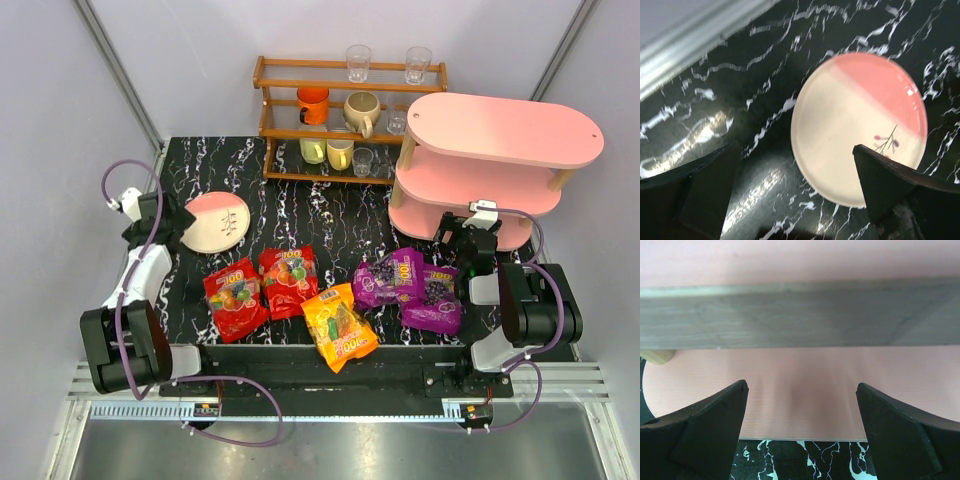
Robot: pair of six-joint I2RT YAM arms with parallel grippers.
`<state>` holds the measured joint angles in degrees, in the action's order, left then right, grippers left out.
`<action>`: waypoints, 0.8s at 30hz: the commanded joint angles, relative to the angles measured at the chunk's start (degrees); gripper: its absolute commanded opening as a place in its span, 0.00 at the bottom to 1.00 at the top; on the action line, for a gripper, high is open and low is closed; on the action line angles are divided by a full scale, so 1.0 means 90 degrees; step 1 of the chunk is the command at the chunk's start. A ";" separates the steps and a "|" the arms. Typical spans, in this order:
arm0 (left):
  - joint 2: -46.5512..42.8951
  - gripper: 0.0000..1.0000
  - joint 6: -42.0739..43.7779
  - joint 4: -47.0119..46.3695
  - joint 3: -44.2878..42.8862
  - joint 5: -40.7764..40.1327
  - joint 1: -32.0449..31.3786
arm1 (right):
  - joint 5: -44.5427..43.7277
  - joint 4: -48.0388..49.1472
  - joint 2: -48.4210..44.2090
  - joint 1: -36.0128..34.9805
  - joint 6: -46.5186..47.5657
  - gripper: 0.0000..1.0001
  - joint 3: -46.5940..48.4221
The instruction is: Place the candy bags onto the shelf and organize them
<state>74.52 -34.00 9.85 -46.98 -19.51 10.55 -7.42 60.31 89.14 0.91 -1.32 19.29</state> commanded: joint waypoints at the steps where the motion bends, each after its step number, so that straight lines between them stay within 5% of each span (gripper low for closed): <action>1: -0.0135 0.99 -0.0510 0.0439 0.0268 0.0947 0.0146 | -0.0025 0.0330 -0.0012 0.0026 0.0059 1.00 0.0074; 21: 0.0821 0.99 -0.0763 -0.0117 0.0611 0.1738 0.0332 | -0.0025 0.0339 -0.0012 0.0017 0.0069 1.00 0.0064; 24: 0.1026 0.92 -0.0793 -0.0176 0.0533 0.1699 0.0332 | -0.0035 0.0339 -0.0022 0.0026 0.0059 1.00 0.0064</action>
<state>82.06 -40.12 11.70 -40.80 -5.56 13.15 -7.44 60.31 89.14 0.91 -1.32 19.29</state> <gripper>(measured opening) 0.968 0.994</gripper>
